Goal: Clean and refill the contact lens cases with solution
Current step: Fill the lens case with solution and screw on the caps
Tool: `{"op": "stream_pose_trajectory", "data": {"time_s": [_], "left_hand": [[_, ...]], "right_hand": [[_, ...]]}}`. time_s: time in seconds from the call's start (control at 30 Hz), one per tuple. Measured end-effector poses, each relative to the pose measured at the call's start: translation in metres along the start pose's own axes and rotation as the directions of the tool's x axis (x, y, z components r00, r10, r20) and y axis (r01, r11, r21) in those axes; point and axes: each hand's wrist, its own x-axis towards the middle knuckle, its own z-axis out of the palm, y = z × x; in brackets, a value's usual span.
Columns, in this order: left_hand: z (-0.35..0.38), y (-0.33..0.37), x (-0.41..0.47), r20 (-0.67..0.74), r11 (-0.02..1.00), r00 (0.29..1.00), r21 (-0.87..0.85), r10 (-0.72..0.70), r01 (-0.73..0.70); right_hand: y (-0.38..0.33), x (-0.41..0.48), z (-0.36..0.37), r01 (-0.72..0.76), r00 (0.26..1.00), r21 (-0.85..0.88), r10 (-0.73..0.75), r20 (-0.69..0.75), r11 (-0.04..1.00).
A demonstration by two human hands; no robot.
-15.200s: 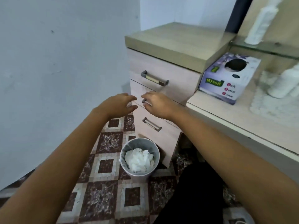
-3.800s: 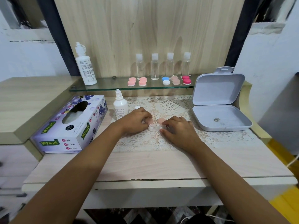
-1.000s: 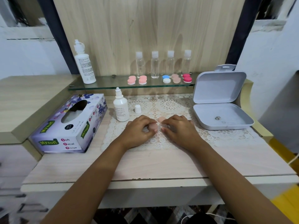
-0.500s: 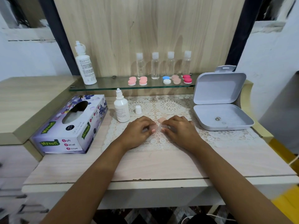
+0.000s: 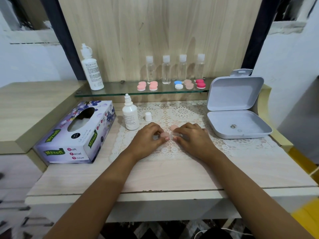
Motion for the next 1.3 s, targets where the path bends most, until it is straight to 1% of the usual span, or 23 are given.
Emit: {"op": "stream_pose_trajectory", "data": {"time_s": [0.13, 0.23, 0.37, 0.47, 0.57, 0.7, 0.77, 0.83, 0.97, 1.03, 1.1, 1.2, 1.3], "left_hand": [[-0.002, 0.0, -0.001, 0.012, 0.998, 0.998, 0.009, 0.061, -0.061], [-0.002, 0.0, -0.001, 0.016, 0.996, 0.997, 0.034, 0.078, -0.078], [-0.001, 0.0, -0.002, -0.01, 0.998, 0.998, 0.024, 0.062, -0.062], [0.0, 0.0, -0.004, -0.033, 1.0, 0.999, 0.007, 0.022, -0.021], [-0.001, 0.001, -0.004, -0.037, 1.0, 0.999, -0.003, 0.0, -0.001], [-0.001, 0.0, -0.004, -0.035, 1.0, 0.999, 0.002, -0.011, 0.011], [-0.001, -0.001, -0.003, -0.032, 1.0, 0.999, -0.003, -0.014, 0.014], [0.0, -0.001, -0.003, -0.031, 1.0, 0.999, 0.001, -0.012, 0.012], [-0.001, -0.001, -0.003, -0.029, 1.0, 1.0, 0.006, -0.008, 0.008], [-0.001, -0.001, -0.003, -0.026, 1.0, 1.0, 0.009, -0.007, 0.007], [-0.001, 0.0, -0.003, -0.022, 1.0, 1.0, 0.007, -0.007, 0.007], [-0.001, 0.0, -0.003, -0.018, 1.0, 1.0, 0.012, -0.006, 0.006], [-0.002, 0.001, -0.003, -0.018, 1.0, 1.0, 0.014, -0.009, 0.009]], "right_hand": [[0.0, -0.001, 0.0, 0.007, 1.0, 0.029, -0.007, -0.004, 1.0], [0.0, -0.002, 0.0, 0.004, 1.0, 0.015, -0.004, 0.0, 1.0], [-0.001, -0.002, -0.001, 0.006, 1.0, -0.004, -0.006, 0.011, 1.0], [-0.001, -0.001, -0.001, -0.015, 1.0, 0.005, 0.015, 0.021, 1.0], [-0.002, 0.003, -0.005, -0.076, 0.996, 0.108, 0.07, 0.055, 0.991], [0.001, 0.009, -0.014, -0.158, 0.984, 0.264, 0.131, 0.118, 0.951], [0.003, 0.011, -0.018, -0.183, 0.978, 0.308, 0.142, 0.151, 0.934], [0.003, 0.013, -0.022, -0.18, 0.977, 0.293, 0.137, 0.163, 0.939], [0.003, 0.024, -0.022, -0.113, 0.985, 0.131, 0.093, 0.147, 0.985], [0.003, 0.029, -0.021, -0.054, 0.981, 0.065, 0.041, 0.187, 0.996], [0.005, 0.036, -0.019, 0.059, 0.965, -0.001, -0.057, 0.256, 0.998], [0.004, 0.044, -0.02, 0.181, 0.928, -0.059, -0.15, 0.342, 0.982], [0.004, 0.048, -0.021, 0.217, 0.92, -0.04, -0.19, 0.342, 0.975]]}}
